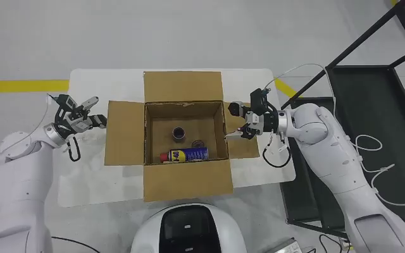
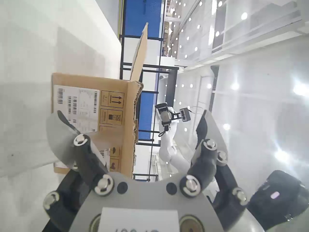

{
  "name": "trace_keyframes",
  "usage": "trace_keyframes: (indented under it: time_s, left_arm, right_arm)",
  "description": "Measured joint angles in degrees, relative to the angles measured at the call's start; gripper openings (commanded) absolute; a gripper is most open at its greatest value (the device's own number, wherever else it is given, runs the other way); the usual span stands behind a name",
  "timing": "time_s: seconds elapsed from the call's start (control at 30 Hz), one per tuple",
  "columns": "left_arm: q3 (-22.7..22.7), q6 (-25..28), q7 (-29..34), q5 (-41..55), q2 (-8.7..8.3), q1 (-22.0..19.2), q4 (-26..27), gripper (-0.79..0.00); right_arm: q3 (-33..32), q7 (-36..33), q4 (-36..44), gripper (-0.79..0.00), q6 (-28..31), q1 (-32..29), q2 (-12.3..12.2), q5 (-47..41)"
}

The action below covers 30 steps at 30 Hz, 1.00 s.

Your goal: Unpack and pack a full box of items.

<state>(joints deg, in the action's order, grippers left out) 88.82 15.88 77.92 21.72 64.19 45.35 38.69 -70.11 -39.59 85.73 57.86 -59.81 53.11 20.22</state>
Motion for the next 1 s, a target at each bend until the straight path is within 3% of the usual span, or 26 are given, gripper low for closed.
trace_keyframes:
  time_s: [0.17, 0.33, 0.67, 1.0]
  left_arm:
    - [-2.56, 0.08, 1.96, 1.78, 0.78, -2.70, -2.53, 0.000]
    - [-4.12, 0.70, 3.60, 4.04, 1.33, -3.89, -1.69, 0.000]
    - [-7.22, -1.48, 6.92, 9.77, 2.26, -3.11, 7.82, 0.000]
    - [-15.20, -2.97, 5.36, 7.71, 3.89, -3.61, 13.05, 0.000]
  right_arm:
    - [0.05, 1.89, 0.25, 0.000, -3.09, -1.29, 0.01, -0.37]
    - [-3.15, 1.45, -3.53, 0.000, -6.67, -2.83, -0.85, -4.58]
    - [-11.22, -0.39, -12.43, 0.000, -11.20, -8.48, -2.89, -12.50]
    - [-6.42, -4.73, -20.12, 0.000, -12.97, -8.95, -1.91, -21.89]
